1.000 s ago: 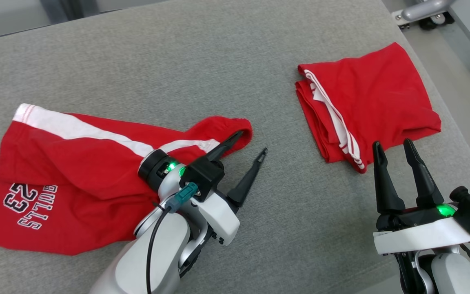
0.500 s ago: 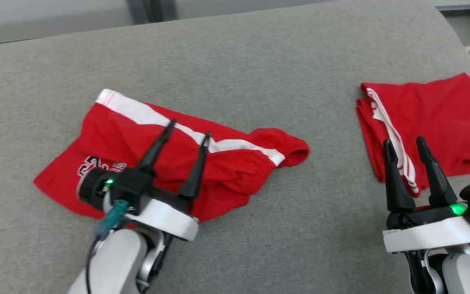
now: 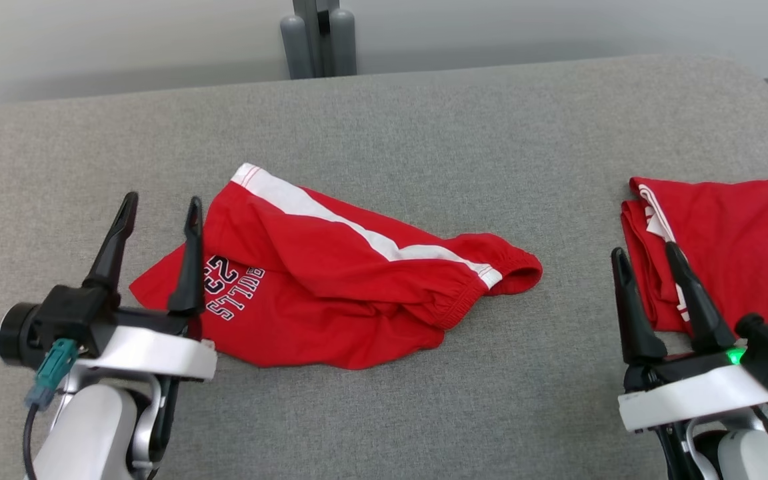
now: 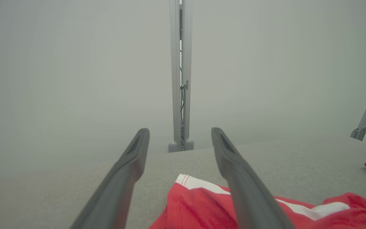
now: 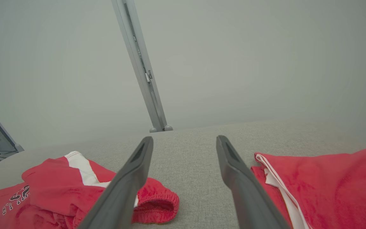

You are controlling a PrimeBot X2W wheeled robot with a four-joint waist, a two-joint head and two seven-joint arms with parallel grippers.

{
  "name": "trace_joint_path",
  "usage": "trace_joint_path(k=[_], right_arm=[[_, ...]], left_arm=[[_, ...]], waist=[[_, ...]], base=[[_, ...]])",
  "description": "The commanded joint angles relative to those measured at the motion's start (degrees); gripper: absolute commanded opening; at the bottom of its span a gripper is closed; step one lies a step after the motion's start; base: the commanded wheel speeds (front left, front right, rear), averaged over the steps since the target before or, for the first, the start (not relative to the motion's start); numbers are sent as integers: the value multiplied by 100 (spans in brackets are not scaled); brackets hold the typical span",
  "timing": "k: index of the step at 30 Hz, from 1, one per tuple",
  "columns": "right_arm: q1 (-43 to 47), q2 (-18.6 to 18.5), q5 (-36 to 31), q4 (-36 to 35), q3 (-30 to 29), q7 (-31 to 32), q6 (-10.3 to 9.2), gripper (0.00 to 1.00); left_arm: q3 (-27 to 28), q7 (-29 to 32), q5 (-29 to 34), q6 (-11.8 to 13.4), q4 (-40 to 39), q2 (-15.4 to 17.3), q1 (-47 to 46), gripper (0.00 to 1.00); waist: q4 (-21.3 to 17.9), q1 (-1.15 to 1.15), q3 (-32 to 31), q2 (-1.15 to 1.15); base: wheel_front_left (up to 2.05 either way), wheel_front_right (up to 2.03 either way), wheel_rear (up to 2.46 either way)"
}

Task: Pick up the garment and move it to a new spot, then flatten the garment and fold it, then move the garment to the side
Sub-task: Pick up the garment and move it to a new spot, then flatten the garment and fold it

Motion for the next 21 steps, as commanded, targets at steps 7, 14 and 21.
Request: trace_joint_path(k=[7,14,21], right_arm=[[290,-29,-138,27,-85,106,2,100],[545,-29,-227,-3,-190,244,2,100],[747,-29,-244,-104,-197,343,2,100]], left_arm=[[304,-36,76,237,-215,123,645,100],[249,52,209,422,-553,244,1196,100],[241,167,106,504,-672,234,1512,100]], waist=[[-54,0,-286,0],[-56,0,-449,0],[-64,0,-691,0]], base=[[0,0,0],[0,0,0],[0,0,0]])
